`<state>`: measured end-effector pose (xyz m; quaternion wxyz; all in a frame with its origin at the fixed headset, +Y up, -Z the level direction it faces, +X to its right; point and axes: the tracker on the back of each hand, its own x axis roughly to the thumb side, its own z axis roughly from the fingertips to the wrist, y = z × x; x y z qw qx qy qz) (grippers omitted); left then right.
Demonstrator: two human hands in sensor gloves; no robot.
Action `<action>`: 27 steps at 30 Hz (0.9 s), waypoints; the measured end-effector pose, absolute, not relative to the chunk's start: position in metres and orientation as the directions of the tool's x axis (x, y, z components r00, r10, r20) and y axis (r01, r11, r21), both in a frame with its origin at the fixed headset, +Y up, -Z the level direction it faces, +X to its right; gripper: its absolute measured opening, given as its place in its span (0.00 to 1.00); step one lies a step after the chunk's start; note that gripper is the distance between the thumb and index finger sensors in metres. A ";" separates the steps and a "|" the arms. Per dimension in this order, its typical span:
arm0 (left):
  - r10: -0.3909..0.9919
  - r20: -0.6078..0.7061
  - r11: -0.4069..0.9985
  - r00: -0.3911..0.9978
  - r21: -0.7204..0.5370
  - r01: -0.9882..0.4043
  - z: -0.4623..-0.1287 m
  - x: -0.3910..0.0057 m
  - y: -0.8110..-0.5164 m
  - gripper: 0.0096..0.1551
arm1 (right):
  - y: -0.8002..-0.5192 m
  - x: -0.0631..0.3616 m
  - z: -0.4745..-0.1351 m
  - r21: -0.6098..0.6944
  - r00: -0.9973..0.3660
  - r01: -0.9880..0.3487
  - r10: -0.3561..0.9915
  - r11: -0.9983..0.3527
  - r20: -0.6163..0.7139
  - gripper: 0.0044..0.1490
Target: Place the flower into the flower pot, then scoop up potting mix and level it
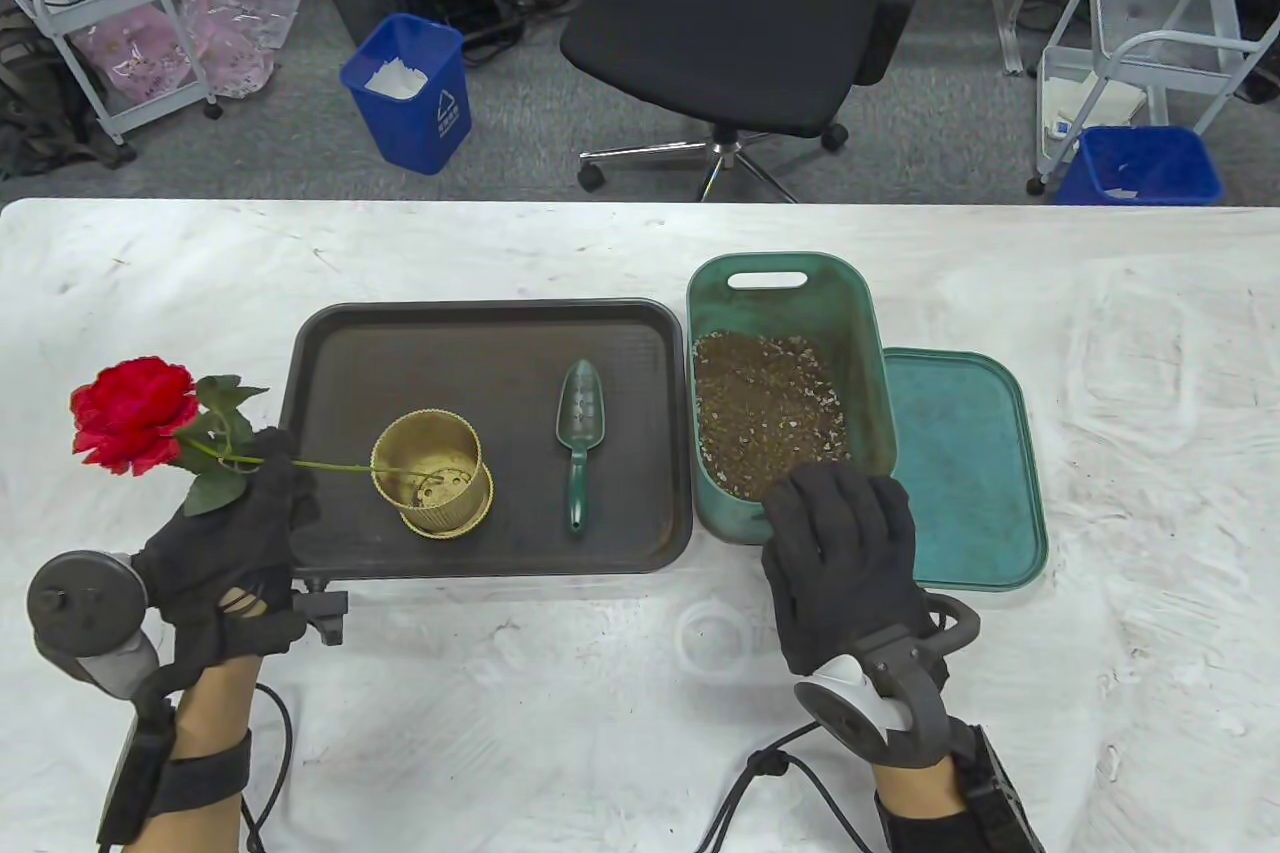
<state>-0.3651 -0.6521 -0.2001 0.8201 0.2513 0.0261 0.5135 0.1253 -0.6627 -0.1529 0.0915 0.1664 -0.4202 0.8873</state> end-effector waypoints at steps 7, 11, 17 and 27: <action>0.865 0.175 0.357 0.469 0.441 -0.823 -0.202 -0.367 -0.661 0.22 | -0.651 0.091 -0.152 -0.698 -0.886 -0.312 -0.067 -0.644 0.459 0.33; 0.864 0.172 0.360 0.473 0.444 -0.820 -0.201 -0.367 -0.660 0.22 | -0.633 0.045 -0.163 -0.640 -0.870 -0.312 -0.060 -0.702 0.490 0.31; 0.858 0.173 0.369 0.483 0.444 -0.816 -0.200 -0.367 -0.659 0.22 | -0.615 -0.039 -0.199 -0.480 -0.910 -0.257 0.043 -0.839 0.412 0.27; 0.866 0.173 0.358 0.470 0.443 -0.822 -0.199 -0.367 -0.658 0.22 | -0.681 -0.077 -0.302 0.159 -0.991 -0.017 -0.004 -0.987 -0.131 0.37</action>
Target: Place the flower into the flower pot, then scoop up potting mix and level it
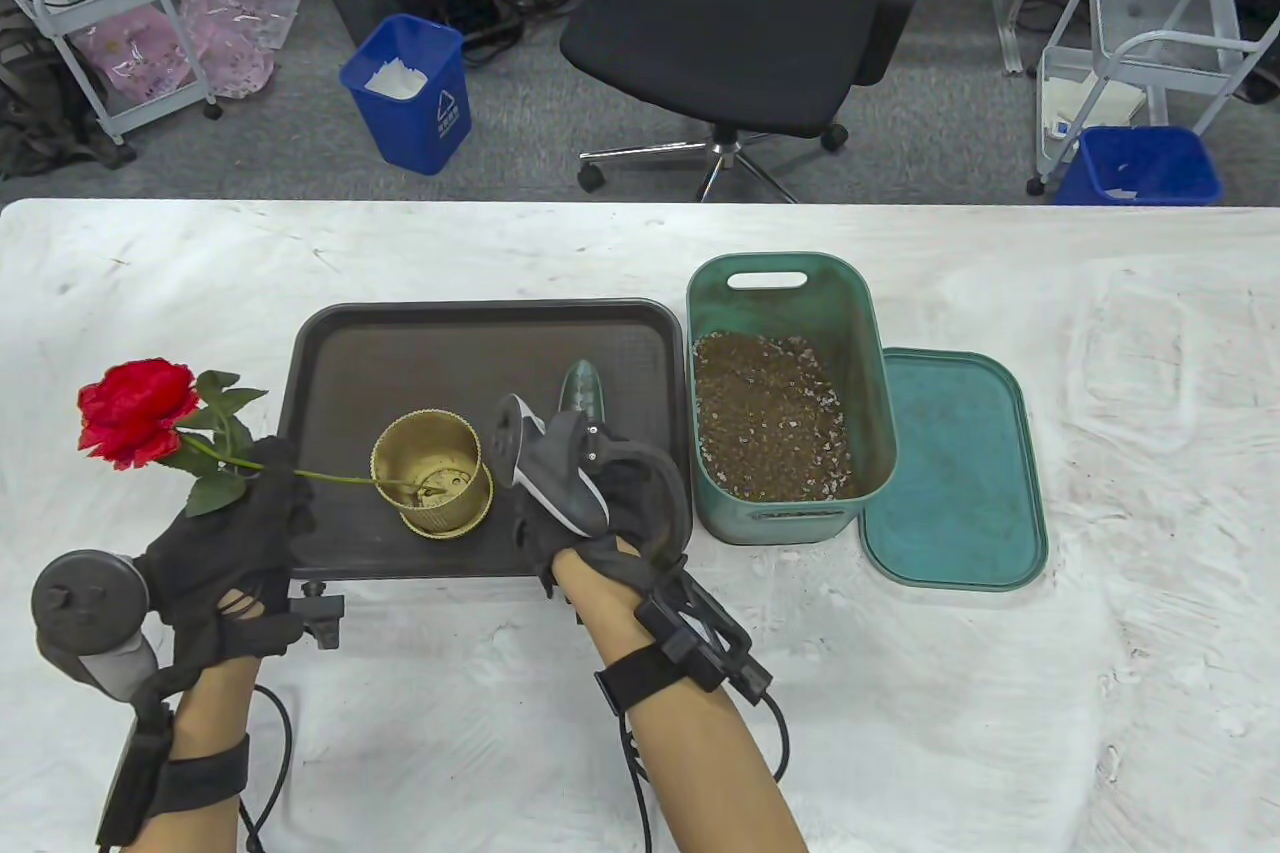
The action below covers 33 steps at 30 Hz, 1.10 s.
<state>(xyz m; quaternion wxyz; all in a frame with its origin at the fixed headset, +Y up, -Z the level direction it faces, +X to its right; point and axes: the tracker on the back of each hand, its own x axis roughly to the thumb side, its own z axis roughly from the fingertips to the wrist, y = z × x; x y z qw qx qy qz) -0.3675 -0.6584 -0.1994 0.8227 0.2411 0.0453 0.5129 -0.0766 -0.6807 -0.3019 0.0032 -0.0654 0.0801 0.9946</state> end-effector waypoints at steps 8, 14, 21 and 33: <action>0.870 0.169 0.352 0.464 0.445 -0.823 -0.198 -0.367 -0.658 0.22 | -0.719 -0.076 -0.320 0.293 -0.938 0.046 -0.142 -0.955 -0.315 0.44; 0.863 0.174 0.360 0.474 0.445 -0.820 -0.198 -0.366 -0.658 0.22 | -0.733 -0.081 -0.326 0.364 -0.913 0.070 -0.207 -0.929 -0.351 0.41; 0.854 0.182 0.371 0.487 0.443 -0.816 -0.198 -0.365 -0.658 0.22 | -0.721 -0.080 -0.328 0.342 -0.911 0.045 -0.179 -0.939 -0.371 0.37; 0.799 0.225 0.429 0.557 0.437 -0.791 -0.193 -0.350 -0.652 0.22 | -0.586 -0.037 -0.324 0.099 -0.901 -0.348 0.304 -0.932 -0.308 0.34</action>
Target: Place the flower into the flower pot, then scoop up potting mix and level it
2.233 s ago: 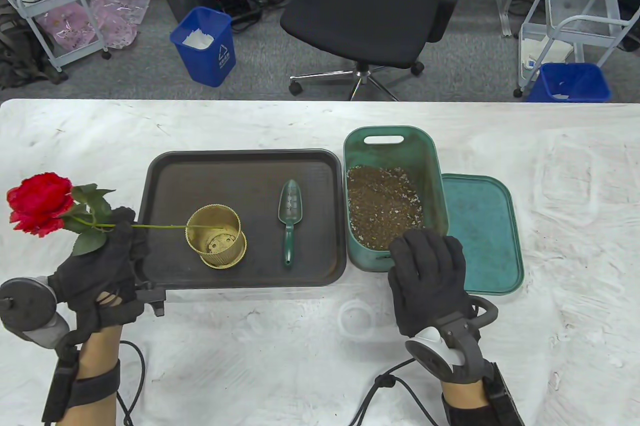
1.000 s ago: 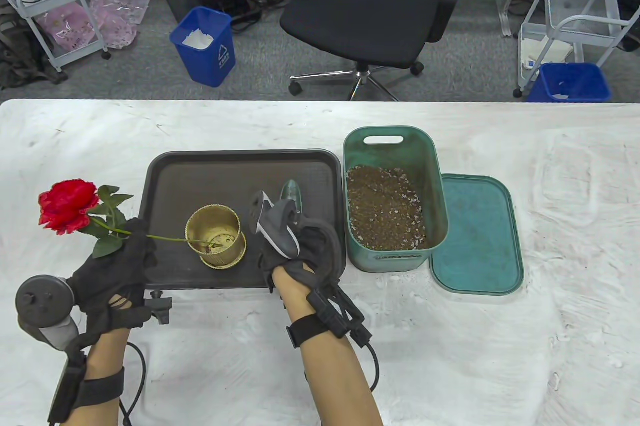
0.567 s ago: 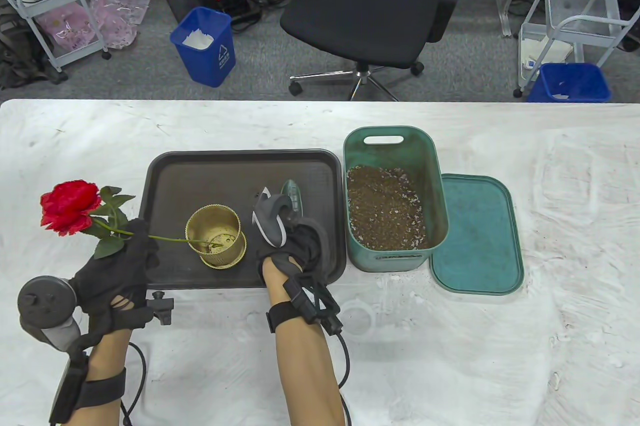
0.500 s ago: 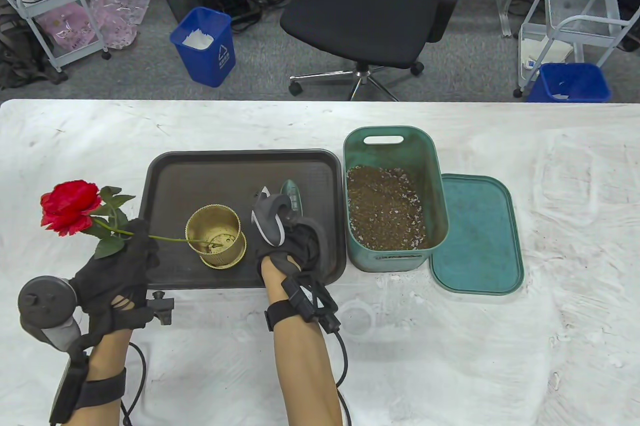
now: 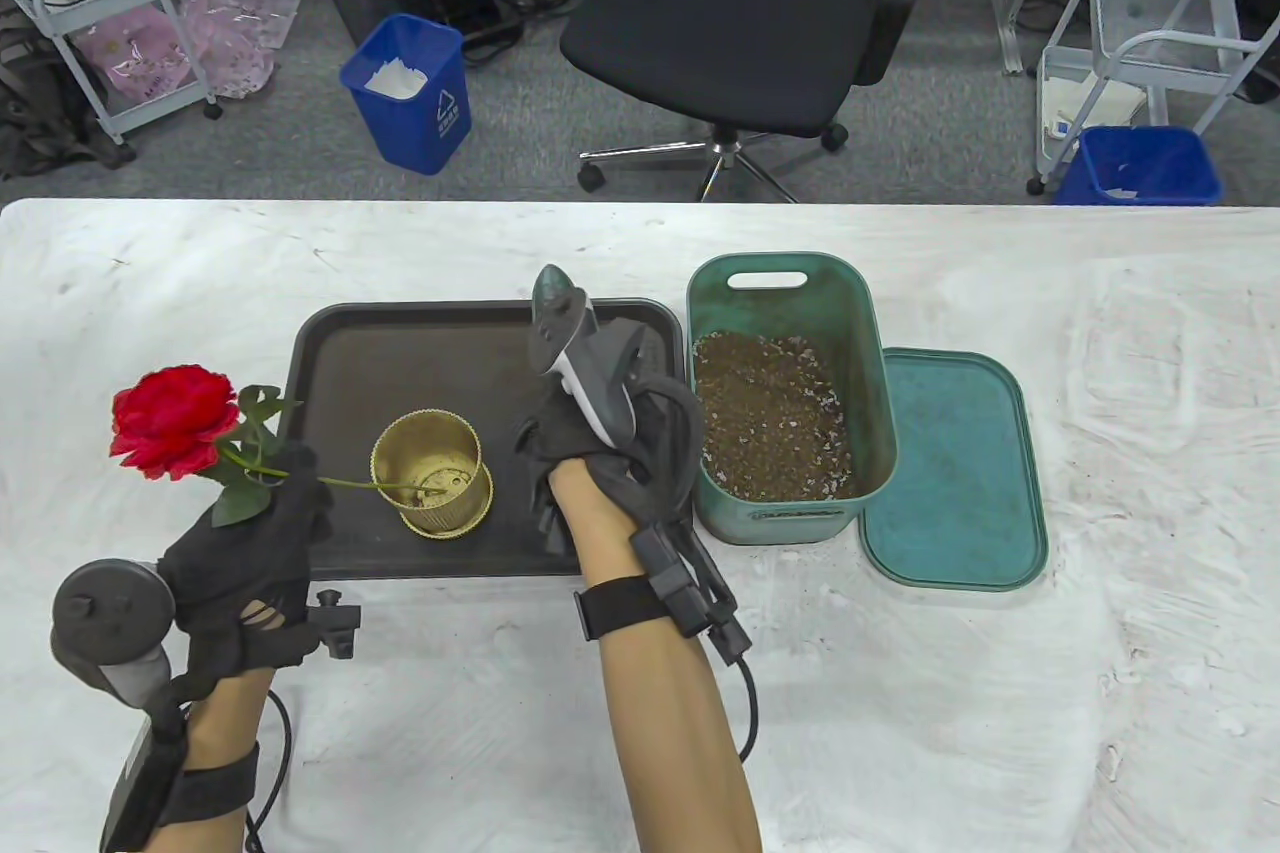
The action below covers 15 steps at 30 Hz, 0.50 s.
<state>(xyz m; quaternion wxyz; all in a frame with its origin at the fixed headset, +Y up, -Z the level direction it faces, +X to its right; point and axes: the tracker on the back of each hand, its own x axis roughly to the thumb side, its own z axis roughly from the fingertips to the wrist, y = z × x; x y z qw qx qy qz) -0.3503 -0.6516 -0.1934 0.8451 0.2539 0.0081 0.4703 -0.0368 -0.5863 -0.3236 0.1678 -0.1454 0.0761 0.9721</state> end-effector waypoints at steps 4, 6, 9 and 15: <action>0.781 0.238 0.446 0.578 0.434 -0.782 -0.192 -0.346 -0.650 0.22 | -0.546 0.001 -0.318 -0.017 -0.867 -0.426 0.413 -0.905 -0.280 0.31; 0.776 0.243 0.451 0.582 0.432 -0.781 -0.192 -0.344 -0.649 0.22 | -0.531 0.022 -0.314 -0.070 -0.866 -0.413 0.416 -0.908 -0.278 0.31; 0.769 0.247 0.457 0.589 0.431 -0.778 -0.191 -0.342 -0.648 0.22 | -0.513 0.059 -0.306 -0.171 -0.858 -0.380 0.415 -0.909 -0.303 0.31; 0.764 0.243 0.465 0.598 0.436 -0.771 -0.192 -0.343 -0.649 0.22 | -0.509 0.118 -0.303 -0.158 -0.829 -0.342 0.376 -0.926 -0.413 0.34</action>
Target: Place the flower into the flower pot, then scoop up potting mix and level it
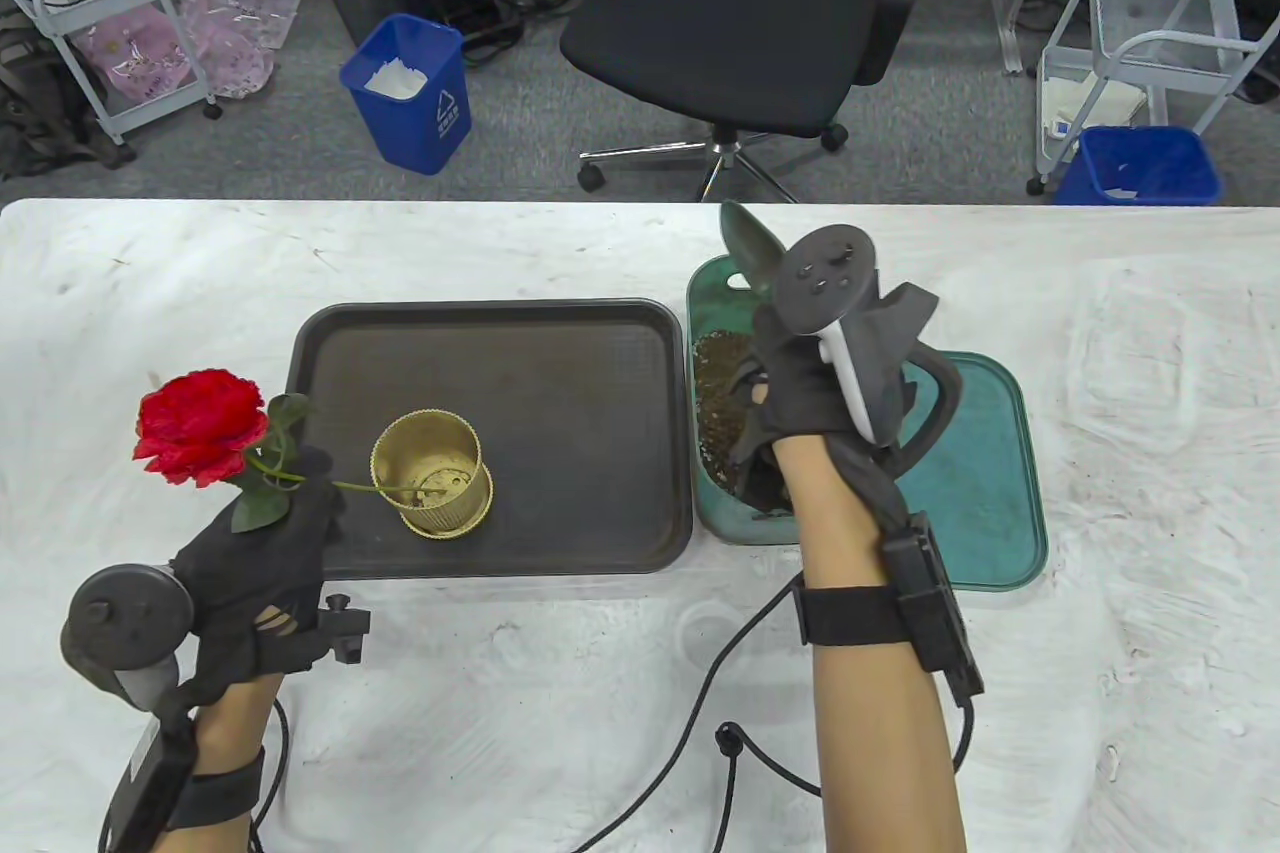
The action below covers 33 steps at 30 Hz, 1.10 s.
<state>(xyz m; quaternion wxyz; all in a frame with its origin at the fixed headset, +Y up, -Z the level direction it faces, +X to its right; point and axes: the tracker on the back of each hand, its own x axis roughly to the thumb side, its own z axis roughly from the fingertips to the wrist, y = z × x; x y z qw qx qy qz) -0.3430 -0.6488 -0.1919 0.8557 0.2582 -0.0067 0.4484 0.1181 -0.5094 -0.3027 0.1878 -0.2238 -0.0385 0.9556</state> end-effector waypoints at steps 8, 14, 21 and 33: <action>0.762 0.236 0.468 0.603 0.442 -0.765 -0.192 -0.344 -0.649 0.22 | -0.560 0.142 -0.329 0.111 -0.836 -0.320 0.225 -0.941 -0.501 0.34; 0.766 0.230 0.466 0.601 0.445 -0.765 -0.192 -0.345 -0.648 0.22 | -0.591 0.134 -0.345 0.323 -0.849 -0.216 0.014 -0.922 -0.528 0.33; 0.775 0.223 0.459 0.591 0.444 -0.770 -0.193 -0.346 -0.647 0.23 | -0.609 0.131 -0.355 0.387 -0.836 -0.234 -0.019 -0.892 -0.548 0.33; 0.770 0.231 0.463 0.595 0.440 -0.770 -0.194 -0.347 -0.647 0.22 | -0.632 0.129 -0.368 0.401 -0.787 -0.497 0.204 -0.770 -0.583 0.33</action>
